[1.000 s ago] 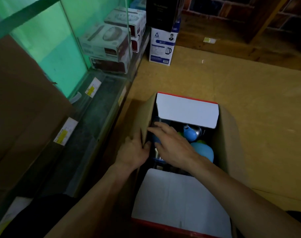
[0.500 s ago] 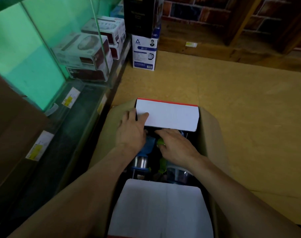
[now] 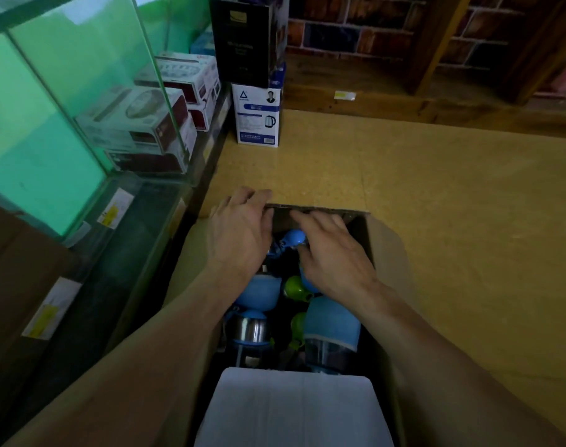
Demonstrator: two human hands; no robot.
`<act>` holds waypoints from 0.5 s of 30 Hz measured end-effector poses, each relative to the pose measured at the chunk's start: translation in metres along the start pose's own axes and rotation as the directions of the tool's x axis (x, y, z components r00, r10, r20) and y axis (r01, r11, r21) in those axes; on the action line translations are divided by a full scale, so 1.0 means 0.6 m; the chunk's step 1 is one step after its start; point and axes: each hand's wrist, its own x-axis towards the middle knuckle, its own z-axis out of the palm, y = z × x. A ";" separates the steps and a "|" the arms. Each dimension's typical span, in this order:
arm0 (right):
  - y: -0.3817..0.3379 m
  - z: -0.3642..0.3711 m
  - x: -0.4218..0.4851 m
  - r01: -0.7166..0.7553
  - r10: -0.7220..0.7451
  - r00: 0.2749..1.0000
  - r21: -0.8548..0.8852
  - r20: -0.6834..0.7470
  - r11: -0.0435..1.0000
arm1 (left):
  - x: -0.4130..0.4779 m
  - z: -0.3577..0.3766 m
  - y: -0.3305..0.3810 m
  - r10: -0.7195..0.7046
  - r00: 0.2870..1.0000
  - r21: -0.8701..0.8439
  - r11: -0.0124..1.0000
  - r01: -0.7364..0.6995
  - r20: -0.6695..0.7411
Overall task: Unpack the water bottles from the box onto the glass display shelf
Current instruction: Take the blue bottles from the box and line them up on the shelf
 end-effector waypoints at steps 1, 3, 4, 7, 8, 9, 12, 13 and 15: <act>0.003 -0.003 0.006 -0.008 0.008 1.000 -0.010 -0.012 1.000 | 0.007 -0.001 0.005 0.004 1.000 -0.010 1.000 -0.004 0.000; 0.009 -0.008 0.019 -0.033 0.032 0.999 -0.024 -0.034 0.999 | 0.019 -0.001 0.016 -0.002 1.000 -0.013 1.000 0.002 0.003; 0.012 -0.010 0.026 -0.045 0.044 0.998 -0.030 -0.041 0.999 | 0.025 0.000 0.019 -0.006 1.000 0.000 1.000 0.006 0.012; 0.021 -0.015 0.042 -0.072 0.070 0.997 -0.044 -0.040 0.996 | 0.039 0.007 0.022 -0.012 0.998 0.052 0.999 0.009 0.056; 0.024 -0.015 0.048 -0.079 0.077 0.996 -0.051 -0.033 0.996 | 0.043 0.011 0.022 -0.015 0.998 0.064 0.998 0.011 0.069; 0.028 -0.016 0.054 -0.084 0.082 0.996 -0.056 -0.028 0.995 | 0.047 0.016 0.022 -0.014 0.997 0.072 0.997 0.009 0.077; 0.039 -0.014 0.075 -0.087 0.087 0.996 -0.078 0.002 0.993 | 0.060 0.039 0.015 -0.006 0.992 0.101 0.995 -0.007 0.122; 0.043 -0.011 0.082 -0.093 0.095 0.995 -0.085 0.024 0.992 | 0.064 0.048 0.011 -0.021 0.987 0.119 0.993 0.003 0.157; 0.050 -0.005 0.094 -0.111 0.119 0.989 -0.093 0.085 0.989 | 0.067 0.063 0.001 -0.067 0.966 0.163 0.986 0.026 0.250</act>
